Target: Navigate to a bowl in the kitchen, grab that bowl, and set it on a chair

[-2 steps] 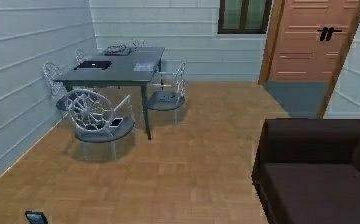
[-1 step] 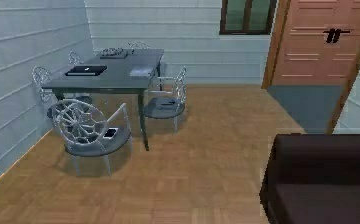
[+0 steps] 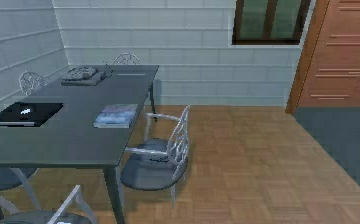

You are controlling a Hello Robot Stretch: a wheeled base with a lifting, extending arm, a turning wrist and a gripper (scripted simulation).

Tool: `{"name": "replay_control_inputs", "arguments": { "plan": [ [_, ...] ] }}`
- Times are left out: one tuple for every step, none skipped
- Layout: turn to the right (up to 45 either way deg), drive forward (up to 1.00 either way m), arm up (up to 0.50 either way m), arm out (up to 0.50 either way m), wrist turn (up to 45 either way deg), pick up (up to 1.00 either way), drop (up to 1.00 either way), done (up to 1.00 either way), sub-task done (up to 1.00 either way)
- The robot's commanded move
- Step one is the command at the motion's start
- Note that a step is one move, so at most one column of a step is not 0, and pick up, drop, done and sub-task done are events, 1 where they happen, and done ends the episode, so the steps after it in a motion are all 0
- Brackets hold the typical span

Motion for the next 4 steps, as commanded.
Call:
{"name": "replay_control_inputs", "arguments": {
  "plan": [
    [3.0,0.0,0.0,0.0,0.0,0.0,0.0,0.0,0.0],
    [0.0,0.35,0.0,0.0,0.0,0.0,0.0,0.0,0.0],
    [30.0,0.0,0.0,0.0,0.0,0.0,0.0,0.0,0.0],
    [0.0,0.5,0.0,0.0,0.0,0.0,0.0,0.0,0.0]
  ]
}}
